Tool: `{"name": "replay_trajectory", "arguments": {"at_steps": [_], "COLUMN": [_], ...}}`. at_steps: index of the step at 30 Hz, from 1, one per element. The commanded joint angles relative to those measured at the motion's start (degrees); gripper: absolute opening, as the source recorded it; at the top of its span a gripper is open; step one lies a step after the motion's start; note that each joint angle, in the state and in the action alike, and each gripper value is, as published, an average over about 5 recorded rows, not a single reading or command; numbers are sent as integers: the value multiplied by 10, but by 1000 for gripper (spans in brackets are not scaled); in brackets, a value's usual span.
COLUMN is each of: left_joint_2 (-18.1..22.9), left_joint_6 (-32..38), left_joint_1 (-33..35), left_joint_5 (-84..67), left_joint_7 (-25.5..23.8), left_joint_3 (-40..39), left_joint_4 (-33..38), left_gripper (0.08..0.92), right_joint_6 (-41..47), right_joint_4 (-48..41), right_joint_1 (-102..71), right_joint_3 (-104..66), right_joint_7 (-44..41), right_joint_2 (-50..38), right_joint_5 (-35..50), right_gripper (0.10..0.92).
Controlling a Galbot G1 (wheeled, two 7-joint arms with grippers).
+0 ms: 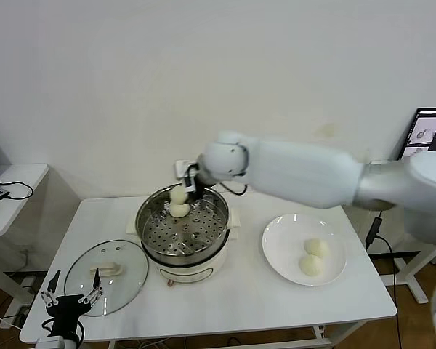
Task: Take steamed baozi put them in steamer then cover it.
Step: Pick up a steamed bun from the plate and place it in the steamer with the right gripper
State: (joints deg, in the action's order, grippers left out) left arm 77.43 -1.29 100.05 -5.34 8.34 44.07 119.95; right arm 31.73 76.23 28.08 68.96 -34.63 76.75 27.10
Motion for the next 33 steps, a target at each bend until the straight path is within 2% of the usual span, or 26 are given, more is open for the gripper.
{"name": "replay_trajectory", "arguments": {"at_steps": [1,22,33], "left_joint_2": [1,2,4], "left_joint_6": [1,3,3], "left_joint_1": [1,1,0], "left_joint_5": [0,0,1], "left_joint_7": [1,1,1], "left_joint_3": [0,-1,-3], "left_joint_4": [0,2,4], "left_gripper": [823,823,823], "right_joint_6": [15,24,16], "right_joint_4": [-37,-50,-55], "right_joint_1": [-48,-67,-77], "right_joint_3": [8,18,14], "right_joint_7": [31,29,34], "right_joint_2": [90,81,81], "right_joint_5": [15,-38,-46], "right_gripper": [518,520,551]}}
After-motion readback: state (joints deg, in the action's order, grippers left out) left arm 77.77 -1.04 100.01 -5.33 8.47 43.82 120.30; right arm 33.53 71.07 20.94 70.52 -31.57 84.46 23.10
